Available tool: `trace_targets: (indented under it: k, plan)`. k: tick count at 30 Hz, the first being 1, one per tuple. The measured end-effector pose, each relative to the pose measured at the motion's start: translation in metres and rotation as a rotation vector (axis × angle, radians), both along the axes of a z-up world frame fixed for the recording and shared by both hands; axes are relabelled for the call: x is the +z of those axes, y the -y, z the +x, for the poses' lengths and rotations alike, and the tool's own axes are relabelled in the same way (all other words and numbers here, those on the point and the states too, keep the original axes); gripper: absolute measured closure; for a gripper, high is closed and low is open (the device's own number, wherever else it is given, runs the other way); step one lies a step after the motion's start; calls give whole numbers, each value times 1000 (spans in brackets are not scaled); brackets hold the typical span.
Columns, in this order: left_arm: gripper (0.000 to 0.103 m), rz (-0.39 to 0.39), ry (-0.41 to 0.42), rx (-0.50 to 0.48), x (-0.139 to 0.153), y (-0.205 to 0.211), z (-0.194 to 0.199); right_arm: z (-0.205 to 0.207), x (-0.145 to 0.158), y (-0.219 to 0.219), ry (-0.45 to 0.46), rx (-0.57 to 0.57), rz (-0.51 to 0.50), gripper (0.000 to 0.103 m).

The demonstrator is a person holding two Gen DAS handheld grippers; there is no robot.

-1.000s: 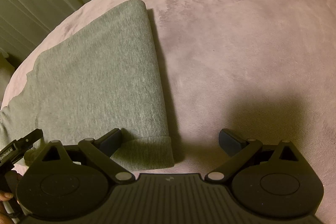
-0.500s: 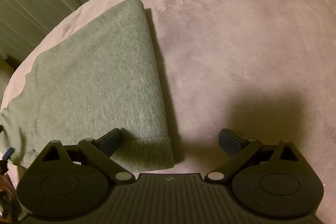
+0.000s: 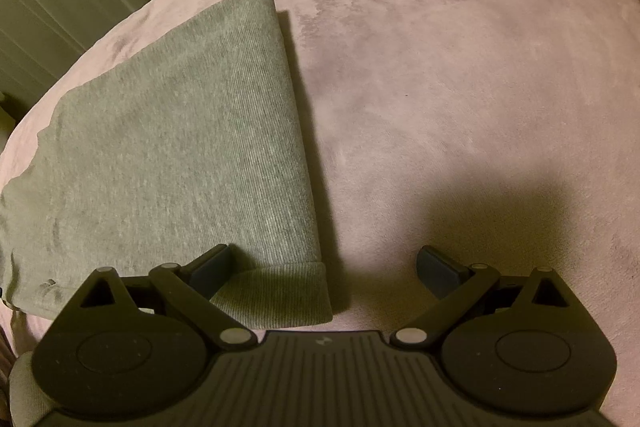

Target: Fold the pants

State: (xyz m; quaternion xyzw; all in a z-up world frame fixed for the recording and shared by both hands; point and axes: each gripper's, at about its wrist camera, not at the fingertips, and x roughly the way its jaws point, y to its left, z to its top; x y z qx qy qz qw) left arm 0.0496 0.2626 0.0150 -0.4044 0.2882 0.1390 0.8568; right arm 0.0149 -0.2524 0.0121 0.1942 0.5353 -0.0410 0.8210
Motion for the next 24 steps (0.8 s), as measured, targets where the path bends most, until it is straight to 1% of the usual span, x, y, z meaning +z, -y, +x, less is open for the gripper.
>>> trace_targets:
  k: [2,3,4,6,8,11,16,20,24]
  plan:
    - [11,2,-6,11,0,-2,-3,1,0,0,-2,1,-3,4]
    - [10,11,-14,19,-1,-4,-2,1,1,0,-3,2,-3,4]
    - [8,22,-28,32,-1,-6,-2,1,1,0,-3,2,-4,4]
    - [7,41,-54,57,-3,-10,-4,1,1,0,-3,1,-3,4]
    - [7,31,-61,75,-6,-16,-7,1,1,0,-4,1,-4,4]
    - [8,-12,-63,111,-12,-28,-12,1,1,0,-5,0,-3,4]
    - [7,-2,-82,128,-16,-34,-9,2,1,0,-6,0,-3,4]
    - [6,-12,-67,133,-22,-38,-2,2,0,-1,-9,0,-5,4]
    - [5,-82,-16,144,-35,-52,6,3,-1,-1,-11,0,-7,4]
